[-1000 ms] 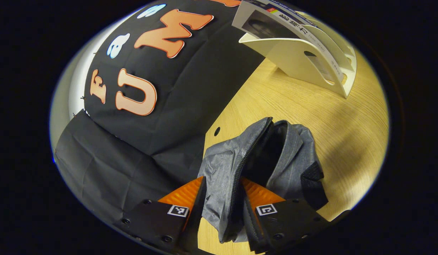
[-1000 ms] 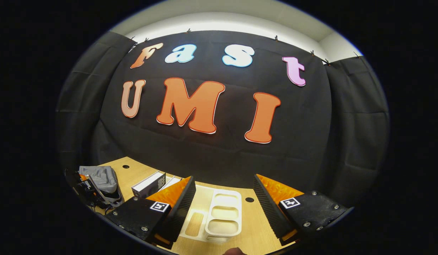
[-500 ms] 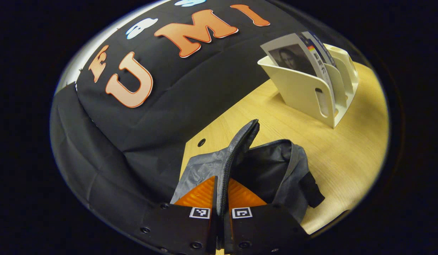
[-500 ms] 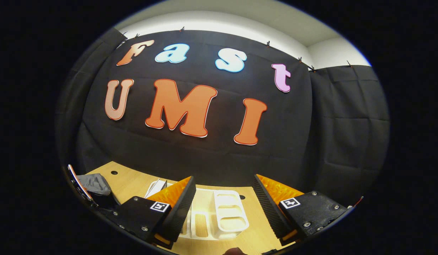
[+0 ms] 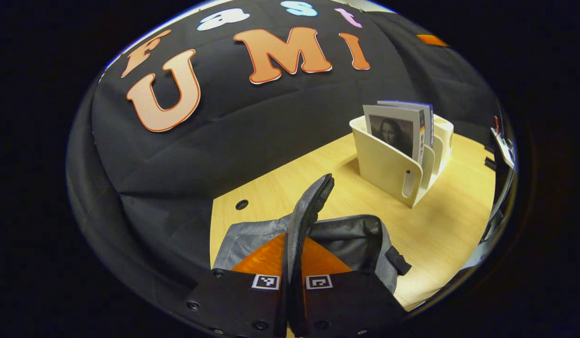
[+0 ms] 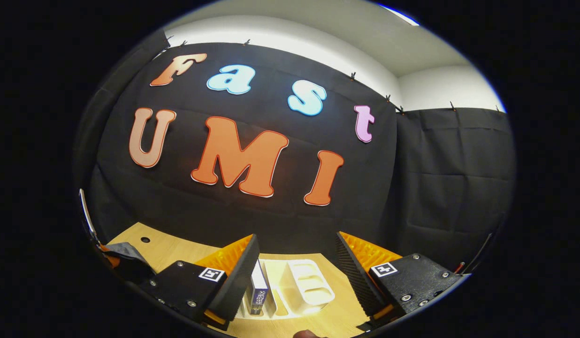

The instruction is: Open the schoolbag, grab two books from the bookshelf and put them into the schoolbag.

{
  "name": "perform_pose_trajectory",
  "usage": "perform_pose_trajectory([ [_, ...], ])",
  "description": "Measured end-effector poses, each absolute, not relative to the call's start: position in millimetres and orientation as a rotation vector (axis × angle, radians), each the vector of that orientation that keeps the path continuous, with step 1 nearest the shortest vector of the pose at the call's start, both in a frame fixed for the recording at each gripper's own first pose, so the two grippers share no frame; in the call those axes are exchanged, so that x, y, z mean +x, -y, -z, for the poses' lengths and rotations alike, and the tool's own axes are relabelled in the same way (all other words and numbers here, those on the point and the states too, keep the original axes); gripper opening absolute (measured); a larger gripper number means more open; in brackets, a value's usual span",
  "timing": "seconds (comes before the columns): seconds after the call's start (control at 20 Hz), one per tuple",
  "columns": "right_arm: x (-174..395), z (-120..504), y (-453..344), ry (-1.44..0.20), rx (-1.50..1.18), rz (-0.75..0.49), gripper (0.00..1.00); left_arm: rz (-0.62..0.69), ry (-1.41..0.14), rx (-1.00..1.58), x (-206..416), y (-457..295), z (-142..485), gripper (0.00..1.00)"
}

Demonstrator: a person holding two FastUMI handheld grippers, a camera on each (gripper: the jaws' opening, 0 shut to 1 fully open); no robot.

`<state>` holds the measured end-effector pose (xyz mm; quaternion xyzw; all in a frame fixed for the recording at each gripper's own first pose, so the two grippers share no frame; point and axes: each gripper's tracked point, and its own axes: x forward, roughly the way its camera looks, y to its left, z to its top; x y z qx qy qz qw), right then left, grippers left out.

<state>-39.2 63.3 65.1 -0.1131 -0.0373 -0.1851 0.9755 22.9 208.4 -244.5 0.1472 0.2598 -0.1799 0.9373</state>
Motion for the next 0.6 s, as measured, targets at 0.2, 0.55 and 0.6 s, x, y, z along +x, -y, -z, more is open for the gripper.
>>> perform_pose_trajectory([
  [0.2,-27.0,-73.5,-80.3,0.029,-0.264,0.361,0.97,0.446,-0.527,0.231,39.5,-220.1,219.3,0.06],
  [0.55,20.1,-23.5,-101.6,-0.259,-0.122,0.192,0.98,0.506,-0.625,0.013,52.3,-232.5,197.7,0.06],
  [0.6,26.5,-18.7,-103.5,-0.298,-0.092,0.168,0.98,0.505,-0.636,-0.002,54.5,-236.5,194.6,0.06],
])
